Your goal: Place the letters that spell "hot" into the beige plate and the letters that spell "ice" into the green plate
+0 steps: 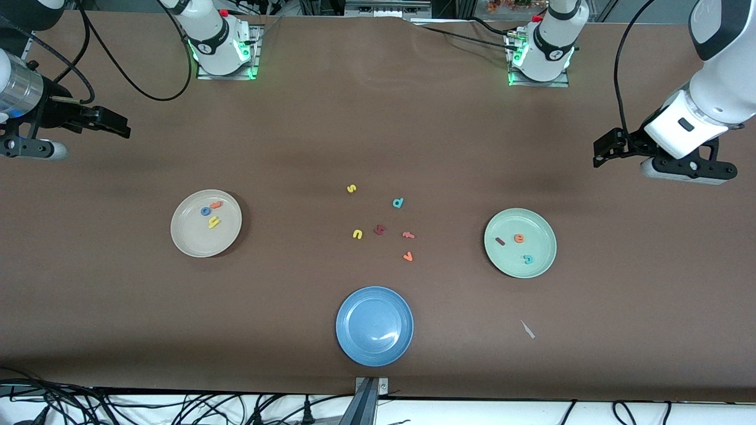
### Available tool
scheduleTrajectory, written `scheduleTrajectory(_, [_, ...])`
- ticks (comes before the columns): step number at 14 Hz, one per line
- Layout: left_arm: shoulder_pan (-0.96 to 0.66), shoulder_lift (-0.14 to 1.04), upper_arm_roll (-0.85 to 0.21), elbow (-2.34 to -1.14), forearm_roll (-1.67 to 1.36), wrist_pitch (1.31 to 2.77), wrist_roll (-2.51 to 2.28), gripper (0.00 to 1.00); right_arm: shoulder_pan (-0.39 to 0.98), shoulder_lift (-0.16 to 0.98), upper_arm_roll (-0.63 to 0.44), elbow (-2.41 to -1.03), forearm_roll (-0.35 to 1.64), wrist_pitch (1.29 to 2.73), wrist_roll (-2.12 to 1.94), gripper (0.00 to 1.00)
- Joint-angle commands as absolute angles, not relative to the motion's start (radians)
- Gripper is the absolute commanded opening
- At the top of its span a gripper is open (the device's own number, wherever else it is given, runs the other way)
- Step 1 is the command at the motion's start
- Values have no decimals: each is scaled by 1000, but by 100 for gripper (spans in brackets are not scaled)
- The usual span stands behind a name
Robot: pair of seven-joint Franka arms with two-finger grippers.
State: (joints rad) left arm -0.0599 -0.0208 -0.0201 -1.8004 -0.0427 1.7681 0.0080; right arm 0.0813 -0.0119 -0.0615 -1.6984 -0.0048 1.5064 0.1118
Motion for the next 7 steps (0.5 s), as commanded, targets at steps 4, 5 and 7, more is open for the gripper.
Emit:
scheduleTrajectory(4, [12,-35,-95,-1801,-20,1744,-3,100,75,-5,-55,-1678,-11,1488,107,100])
scheduleTrajectory(5, [8,-35,-94,-1801,-18,1743,-3,100,75,-5,-55,-1678,-11,1488,107,100])
scheduleTrajectory(7, [15,-35,-97,-1801,-18,1743,-3,100,75,-5,-55,-1678,-11,1488,107,100])
